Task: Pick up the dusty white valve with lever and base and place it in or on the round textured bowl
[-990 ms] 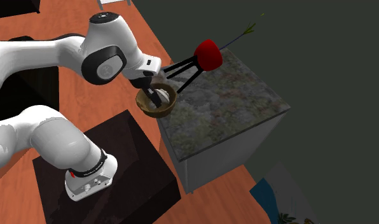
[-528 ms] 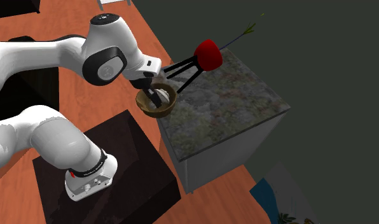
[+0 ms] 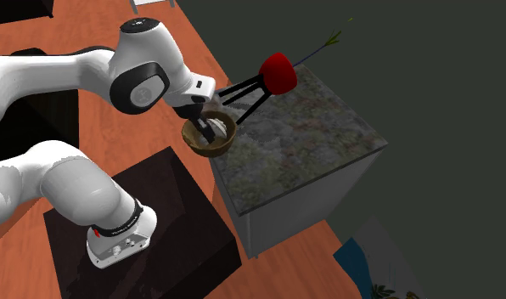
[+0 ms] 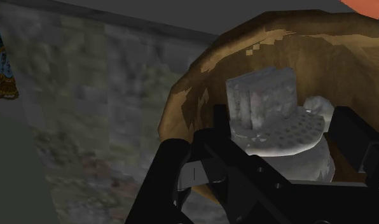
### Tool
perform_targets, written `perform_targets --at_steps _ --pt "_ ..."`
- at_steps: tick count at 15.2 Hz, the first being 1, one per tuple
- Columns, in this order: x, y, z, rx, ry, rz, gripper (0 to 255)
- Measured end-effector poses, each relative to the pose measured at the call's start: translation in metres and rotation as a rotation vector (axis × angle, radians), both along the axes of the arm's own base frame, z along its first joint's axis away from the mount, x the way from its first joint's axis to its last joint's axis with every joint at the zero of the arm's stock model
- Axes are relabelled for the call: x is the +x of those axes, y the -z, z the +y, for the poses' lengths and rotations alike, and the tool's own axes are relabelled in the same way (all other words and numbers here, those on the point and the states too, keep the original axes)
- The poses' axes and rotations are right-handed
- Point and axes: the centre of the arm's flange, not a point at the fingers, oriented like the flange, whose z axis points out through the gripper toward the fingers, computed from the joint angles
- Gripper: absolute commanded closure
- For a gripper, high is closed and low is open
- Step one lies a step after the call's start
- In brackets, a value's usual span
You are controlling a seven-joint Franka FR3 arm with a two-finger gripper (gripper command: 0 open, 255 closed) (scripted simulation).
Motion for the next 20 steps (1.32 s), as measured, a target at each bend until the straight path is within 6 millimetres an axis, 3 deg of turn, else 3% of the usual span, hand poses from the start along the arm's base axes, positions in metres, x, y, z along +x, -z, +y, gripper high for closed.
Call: perform_targets --at_steps 7,20 --pt "-0.001 -0.019 0.000 -0.001 0.000 0.001 255" --pt "-0.001 -0.088 0.000 -0.001 0.000 0.001 255"
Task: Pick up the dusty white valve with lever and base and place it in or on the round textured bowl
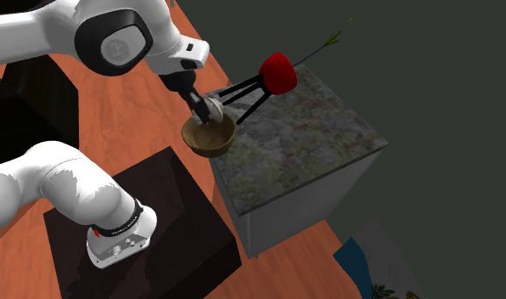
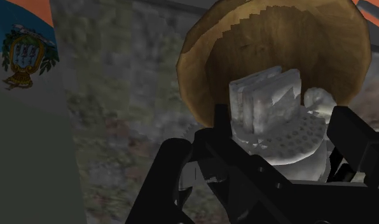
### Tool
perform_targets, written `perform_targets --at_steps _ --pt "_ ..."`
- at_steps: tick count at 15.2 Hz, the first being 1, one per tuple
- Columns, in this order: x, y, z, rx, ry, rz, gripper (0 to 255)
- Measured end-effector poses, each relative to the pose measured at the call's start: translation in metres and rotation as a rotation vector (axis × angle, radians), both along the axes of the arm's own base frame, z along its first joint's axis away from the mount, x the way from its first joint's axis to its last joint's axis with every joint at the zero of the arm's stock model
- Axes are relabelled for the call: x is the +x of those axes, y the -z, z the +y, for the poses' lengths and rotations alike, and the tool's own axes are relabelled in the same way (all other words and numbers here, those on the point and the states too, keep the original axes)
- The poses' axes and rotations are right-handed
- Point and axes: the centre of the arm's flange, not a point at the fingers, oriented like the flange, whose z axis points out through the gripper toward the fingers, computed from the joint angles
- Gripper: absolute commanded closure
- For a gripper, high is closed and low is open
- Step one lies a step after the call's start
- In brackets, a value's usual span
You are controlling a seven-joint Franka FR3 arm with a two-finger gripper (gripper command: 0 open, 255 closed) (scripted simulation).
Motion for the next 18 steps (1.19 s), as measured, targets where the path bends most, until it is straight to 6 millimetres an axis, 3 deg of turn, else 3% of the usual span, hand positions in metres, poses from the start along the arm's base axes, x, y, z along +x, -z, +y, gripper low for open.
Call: perform_targets --at_steps 11,18 --pt "0.002 -0.058 0.004 0.000 0.000 0.000 255" --pt "0.003 -0.029 0.006 0.000 0.000 0.001 255"
